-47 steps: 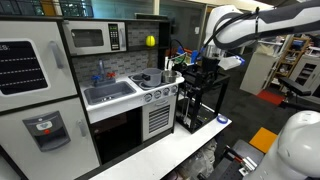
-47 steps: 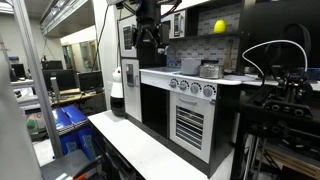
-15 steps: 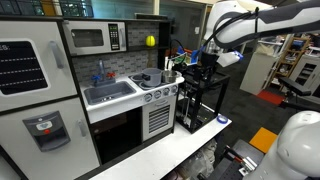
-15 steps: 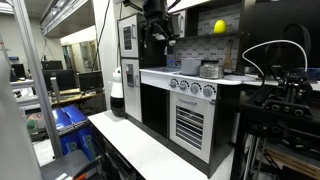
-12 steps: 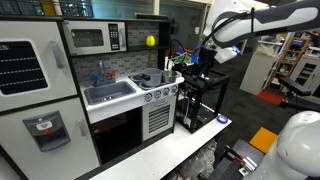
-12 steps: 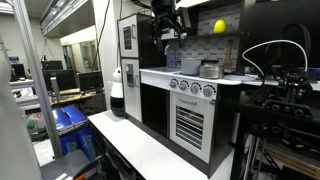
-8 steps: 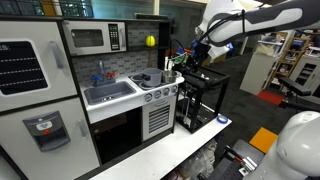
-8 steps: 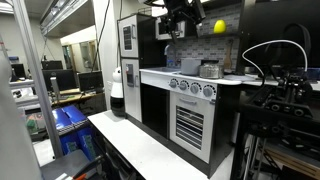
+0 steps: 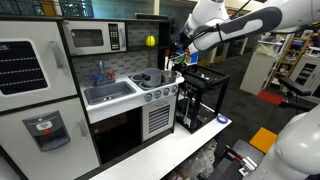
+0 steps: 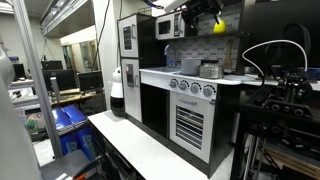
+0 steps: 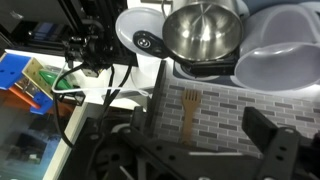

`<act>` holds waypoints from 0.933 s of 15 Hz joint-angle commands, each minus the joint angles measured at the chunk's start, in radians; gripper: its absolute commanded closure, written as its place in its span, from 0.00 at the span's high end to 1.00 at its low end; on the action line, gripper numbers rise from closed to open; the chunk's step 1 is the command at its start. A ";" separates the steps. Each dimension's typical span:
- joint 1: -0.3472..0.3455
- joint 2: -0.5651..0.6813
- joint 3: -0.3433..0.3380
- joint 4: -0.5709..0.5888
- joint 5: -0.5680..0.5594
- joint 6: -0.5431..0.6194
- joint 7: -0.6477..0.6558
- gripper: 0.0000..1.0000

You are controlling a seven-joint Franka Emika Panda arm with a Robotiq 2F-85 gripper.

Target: Take the yellow object from the shelf and place it in the silver pot at the left

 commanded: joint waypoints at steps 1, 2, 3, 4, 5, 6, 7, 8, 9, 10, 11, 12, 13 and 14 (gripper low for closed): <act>-0.053 0.115 0.048 0.114 -0.137 0.082 0.132 1.00; -0.058 0.134 0.057 0.140 -0.184 0.095 0.170 1.00; -0.060 0.152 0.063 0.162 -0.237 0.105 0.212 1.00; -0.058 0.167 0.066 0.183 -0.284 0.115 0.249 1.00; -0.057 0.180 0.068 0.203 -0.333 0.118 0.288 1.00; -0.052 0.193 0.069 0.222 -0.373 0.118 0.320 1.00; -0.049 0.205 0.069 0.239 -0.412 0.120 0.354 1.00; -0.047 0.216 0.070 0.256 -0.456 0.121 0.393 1.00; -0.045 0.227 0.071 0.272 -0.498 0.122 0.432 1.00; -0.044 0.238 0.071 0.285 -0.540 0.127 0.475 1.00; -0.042 0.248 0.070 0.299 -0.575 0.128 0.509 1.00; -0.038 0.258 0.070 0.310 -0.605 0.119 0.549 1.00; -0.033 0.261 0.072 0.317 -0.628 0.096 0.598 1.00; -0.030 0.226 0.063 0.274 -0.574 0.107 0.532 1.00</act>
